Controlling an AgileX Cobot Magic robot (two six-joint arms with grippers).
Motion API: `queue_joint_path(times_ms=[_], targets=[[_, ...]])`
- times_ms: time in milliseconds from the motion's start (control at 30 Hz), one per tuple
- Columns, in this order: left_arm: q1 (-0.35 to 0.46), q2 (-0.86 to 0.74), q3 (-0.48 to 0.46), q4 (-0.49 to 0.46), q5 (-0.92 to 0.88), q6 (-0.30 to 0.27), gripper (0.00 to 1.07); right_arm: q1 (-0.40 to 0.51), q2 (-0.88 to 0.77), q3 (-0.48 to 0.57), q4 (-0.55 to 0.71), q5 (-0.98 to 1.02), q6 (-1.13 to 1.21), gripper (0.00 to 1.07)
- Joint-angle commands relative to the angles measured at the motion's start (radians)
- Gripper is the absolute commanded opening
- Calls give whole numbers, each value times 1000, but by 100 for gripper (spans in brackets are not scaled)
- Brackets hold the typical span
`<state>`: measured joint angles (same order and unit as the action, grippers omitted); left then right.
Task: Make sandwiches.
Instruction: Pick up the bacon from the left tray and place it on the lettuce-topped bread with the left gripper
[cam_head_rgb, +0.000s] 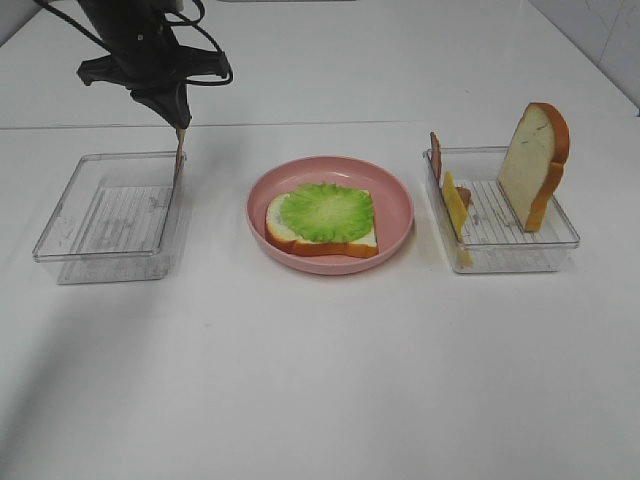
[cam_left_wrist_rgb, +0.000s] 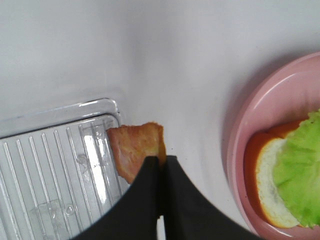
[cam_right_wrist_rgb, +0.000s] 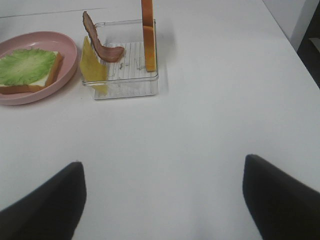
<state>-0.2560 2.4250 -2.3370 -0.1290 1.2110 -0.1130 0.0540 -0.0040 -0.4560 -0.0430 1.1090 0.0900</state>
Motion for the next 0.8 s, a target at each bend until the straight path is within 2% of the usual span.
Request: queue_joint_path(times_ms=[33,200,633,733,767,800], targets=[[-7,-65,-2,-22,108,-6,0,-1,-31,3,1,-9,-6,80],[-7,-137,-2,-32,108,-27,0,-1,-31,3,1,-9,-6,80],[-7,-260,-2,-96,108,-27,0,-1,-31,3,1,-9,-6,80],[-7,-272,-2,-141,108,-27,0,-1,-31,3,1,-9,-6,80],[-7,-274,-2,-191,108,-27,0,-1,-31,3,1,-9,-6,80],[-7,-274,-2,-191,108,-27,0,-1,-31,3,1,-9,-6,80]])
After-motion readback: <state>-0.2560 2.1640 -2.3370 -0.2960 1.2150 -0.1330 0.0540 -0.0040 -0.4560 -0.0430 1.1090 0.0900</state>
